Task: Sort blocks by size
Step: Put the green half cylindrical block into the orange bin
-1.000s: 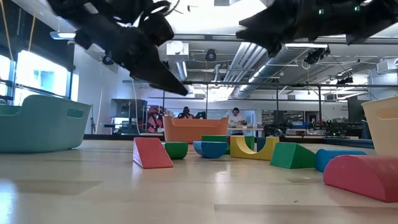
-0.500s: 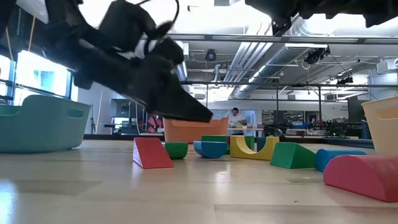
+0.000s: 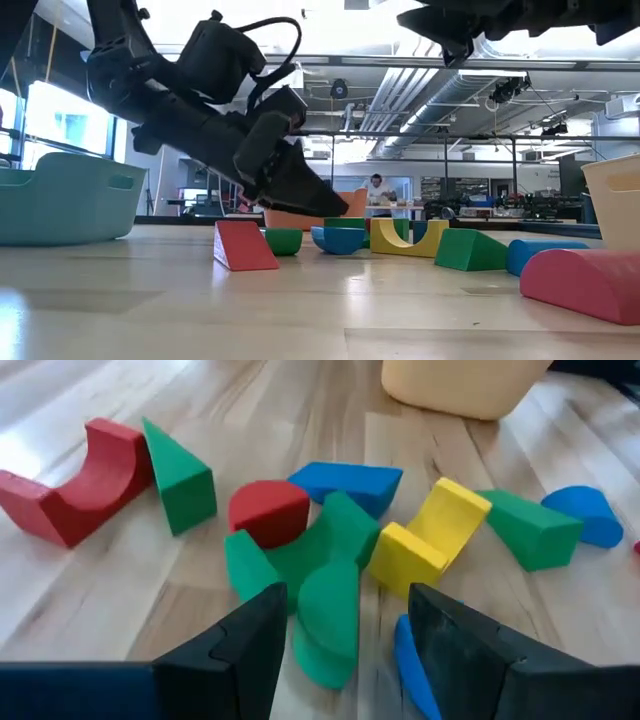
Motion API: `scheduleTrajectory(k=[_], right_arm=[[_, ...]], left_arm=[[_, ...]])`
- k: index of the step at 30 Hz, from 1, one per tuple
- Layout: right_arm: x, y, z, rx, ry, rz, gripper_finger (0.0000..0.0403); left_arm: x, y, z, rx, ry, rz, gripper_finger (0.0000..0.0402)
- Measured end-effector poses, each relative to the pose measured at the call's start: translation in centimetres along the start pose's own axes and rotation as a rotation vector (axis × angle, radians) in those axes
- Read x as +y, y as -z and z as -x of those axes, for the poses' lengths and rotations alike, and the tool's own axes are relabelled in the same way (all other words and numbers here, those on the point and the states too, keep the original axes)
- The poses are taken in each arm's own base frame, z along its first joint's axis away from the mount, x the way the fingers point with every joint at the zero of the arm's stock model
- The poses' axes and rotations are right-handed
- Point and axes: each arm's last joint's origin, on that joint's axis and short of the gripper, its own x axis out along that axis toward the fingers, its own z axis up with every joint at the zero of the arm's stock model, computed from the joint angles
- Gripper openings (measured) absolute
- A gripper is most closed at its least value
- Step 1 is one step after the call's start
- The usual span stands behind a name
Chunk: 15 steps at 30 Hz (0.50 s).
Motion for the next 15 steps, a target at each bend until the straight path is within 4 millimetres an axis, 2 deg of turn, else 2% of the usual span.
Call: scheduleTrajectory(k=[8, 15], right_arm=[[0.26, 0.15, 0.05, 0.014, -0.010, -0.011, 0.0177], [0.25, 0.15, 0.05, 0.014, -0.010, 0.006, 0.0177]], left_arm=[[0.53, 0.18, -0.05, 0.026, -0.026, 0.012, 0.0195], [0.55, 0.36, -0.14, 0.031, -0.024, 0.026, 0.0159]])
